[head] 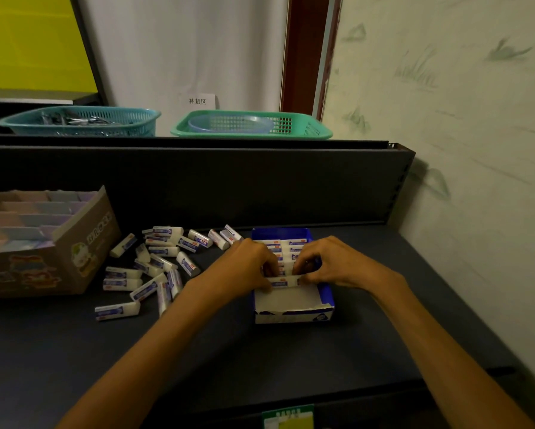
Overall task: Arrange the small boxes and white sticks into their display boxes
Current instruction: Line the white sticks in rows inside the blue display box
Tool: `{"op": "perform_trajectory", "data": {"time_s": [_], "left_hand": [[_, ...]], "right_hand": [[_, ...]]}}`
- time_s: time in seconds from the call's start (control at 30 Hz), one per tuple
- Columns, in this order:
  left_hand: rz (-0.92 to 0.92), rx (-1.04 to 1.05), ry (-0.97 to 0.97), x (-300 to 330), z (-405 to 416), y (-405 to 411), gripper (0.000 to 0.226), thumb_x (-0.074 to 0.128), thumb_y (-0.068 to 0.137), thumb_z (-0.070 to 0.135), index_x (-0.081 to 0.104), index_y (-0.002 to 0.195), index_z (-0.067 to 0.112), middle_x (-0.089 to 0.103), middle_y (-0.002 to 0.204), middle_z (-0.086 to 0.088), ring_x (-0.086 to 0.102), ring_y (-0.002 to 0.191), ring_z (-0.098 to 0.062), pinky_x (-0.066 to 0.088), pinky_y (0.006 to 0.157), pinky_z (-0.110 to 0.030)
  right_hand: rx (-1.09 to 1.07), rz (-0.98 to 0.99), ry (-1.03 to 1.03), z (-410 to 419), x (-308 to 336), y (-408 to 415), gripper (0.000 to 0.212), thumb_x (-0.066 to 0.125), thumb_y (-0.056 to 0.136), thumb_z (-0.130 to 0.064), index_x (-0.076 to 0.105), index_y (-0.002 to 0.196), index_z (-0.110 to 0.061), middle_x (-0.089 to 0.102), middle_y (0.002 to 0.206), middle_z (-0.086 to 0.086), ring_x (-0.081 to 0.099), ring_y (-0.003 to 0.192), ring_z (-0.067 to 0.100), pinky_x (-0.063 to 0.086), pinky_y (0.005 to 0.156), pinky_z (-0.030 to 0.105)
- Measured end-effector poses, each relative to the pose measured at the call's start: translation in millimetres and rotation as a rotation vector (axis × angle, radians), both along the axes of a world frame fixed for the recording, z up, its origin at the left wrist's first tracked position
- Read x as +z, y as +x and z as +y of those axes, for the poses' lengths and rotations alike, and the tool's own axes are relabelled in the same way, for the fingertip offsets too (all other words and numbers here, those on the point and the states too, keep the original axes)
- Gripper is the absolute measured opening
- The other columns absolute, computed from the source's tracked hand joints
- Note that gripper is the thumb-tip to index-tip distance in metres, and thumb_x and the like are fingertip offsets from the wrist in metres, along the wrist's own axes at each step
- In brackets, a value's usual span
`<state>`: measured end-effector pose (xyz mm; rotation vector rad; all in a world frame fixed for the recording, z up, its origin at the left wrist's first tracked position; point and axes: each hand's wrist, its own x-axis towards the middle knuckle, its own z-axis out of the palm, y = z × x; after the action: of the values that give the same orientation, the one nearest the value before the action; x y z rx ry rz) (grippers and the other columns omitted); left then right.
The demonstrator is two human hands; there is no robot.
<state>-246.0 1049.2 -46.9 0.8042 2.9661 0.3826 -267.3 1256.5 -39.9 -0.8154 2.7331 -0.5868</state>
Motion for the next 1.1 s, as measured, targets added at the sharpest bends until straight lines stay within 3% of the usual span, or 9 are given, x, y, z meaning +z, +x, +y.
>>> {"op": "perform_trajectory", "data": {"time_s": [0.4, 0.8, 1.1], "left_hand": [[0.015, 0.001, 0.026, -2.9, -1.6, -1.8, 0.029, 0.065, 0.086, 0.025, 0.064, 0.115, 0.022, 0.062, 0.12, 0.003, 0.057, 0.107, -0.007, 0.041, 0.088, -0.019], [0.051, 0.013, 0.027, -3.4, -2.5, -1.0, 0.027, 0.065, 0.086, 0.025, 0.065, 0.112, 0.021, 0.062, 0.115, 0.002, 0.057, 0.099, -0.008, 0.046, 0.088, -0.023], [0.189, 0.083, 0.062, 3.7, -24.3, 5.6, 0.034, 0.062, 0.086, 0.036, 0.06, 0.117, 0.024, 0.054, 0.121, 0.003, 0.045, 0.114, -0.012, 0.041, 0.094, -0.028]], "right_hand": [[-0.026, -0.01, -0.016, -0.4, -2.7, 0.6, 0.02, 0.071, 0.082, -0.017, 0.069, 0.1, -0.023, 0.059, 0.119, -0.007, 0.052, 0.105, 0.001, 0.045, 0.09, 0.021], [-0.038, -0.009, -0.016, -3.2, -0.7, 2.4, 0.018, 0.071, 0.082, -0.017, 0.069, 0.098, -0.024, 0.059, 0.118, -0.008, 0.053, 0.108, 0.004, 0.046, 0.095, 0.027], [-0.02, 0.132, 0.034, -17.2, 11.4, 3.1, 0.024, 0.068, 0.084, -0.029, 0.064, 0.108, -0.025, 0.057, 0.109, -0.01, 0.055, 0.095, 0.004, 0.051, 0.085, 0.028]]}}
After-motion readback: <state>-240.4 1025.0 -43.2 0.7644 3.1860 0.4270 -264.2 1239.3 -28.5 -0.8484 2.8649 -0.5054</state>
